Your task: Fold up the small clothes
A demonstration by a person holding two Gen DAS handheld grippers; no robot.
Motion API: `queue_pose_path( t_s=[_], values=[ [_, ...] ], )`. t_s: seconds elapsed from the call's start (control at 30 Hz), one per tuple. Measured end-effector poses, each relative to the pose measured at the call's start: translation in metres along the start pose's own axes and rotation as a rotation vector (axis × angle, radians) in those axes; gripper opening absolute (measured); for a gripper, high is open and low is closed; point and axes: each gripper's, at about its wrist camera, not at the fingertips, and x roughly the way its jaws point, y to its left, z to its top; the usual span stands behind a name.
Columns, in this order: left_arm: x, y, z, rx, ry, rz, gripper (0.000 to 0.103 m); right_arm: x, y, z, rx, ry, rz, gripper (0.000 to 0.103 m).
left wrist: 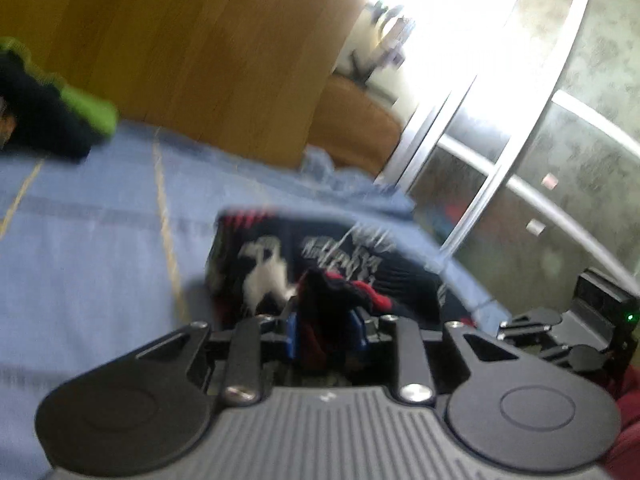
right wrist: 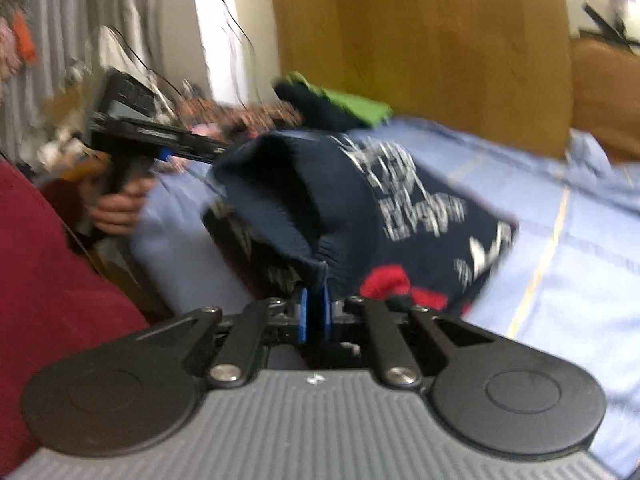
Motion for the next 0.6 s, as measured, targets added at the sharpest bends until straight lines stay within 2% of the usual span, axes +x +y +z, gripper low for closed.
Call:
queue_pose_path(
  t_s=[0.07, 0.13, 0.17, 0.2, 0.23, 0.3, 0.4, 0.5, 0.6],
  values=[
    [-0.005, 0.003, -0.006, -0.007, -0.012, 0.011, 0.026, 0.001, -0.001, -0.005, 0.021, -0.032, -0.004, 0.011],
    [-0.011, 0.004, -0.001, -0.019, -0.015, 0.009, 0.045, -0.002, -0.002, 0.002, 0.018, -0.028, -0.012, 0.013],
    [-0.018, 0.004, 0.001, -0.017, -0.029, 0.017, 0.059, -0.006, -0.002, 0.005, 0.002, -0.026, -0.012, 0.015],
    [-0.024, 0.003, 0.003, -0.005, -0.05, 0.023, 0.061, -0.008, -0.002, 0.005, -0.011, -0.019, -0.005, 0.021],
    [-0.032, 0.002, 0.004, 0.012, -0.074, 0.031, 0.061, -0.014, -0.002, 0.006, -0.022, -0.011, 0.012, 0.027],
    [-0.047, 0.004, 0.009, 0.02, -0.114, 0.049, 0.066, -0.033, -0.001, 0.012, -0.043, -0.02, 0.062, 0.029],
    [-0.063, 0.011, 0.022, -0.026, -0.181, 0.057, 0.071, -0.054, -0.004, 0.023, -0.035, -0.106, 0.103, 0.029],
    [-0.056, 0.014, 0.04, -0.088, -0.209, 0.008, 0.07, -0.05, -0.026, 0.052, 0.069, -0.233, 0.078, 0.029],
    [-0.028, 0.0, 0.054, -0.097, -0.194, -0.044, 0.065, -0.012, -0.045, 0.079, 0.174, -0.264, 0.003, 0.029]
  ],
)
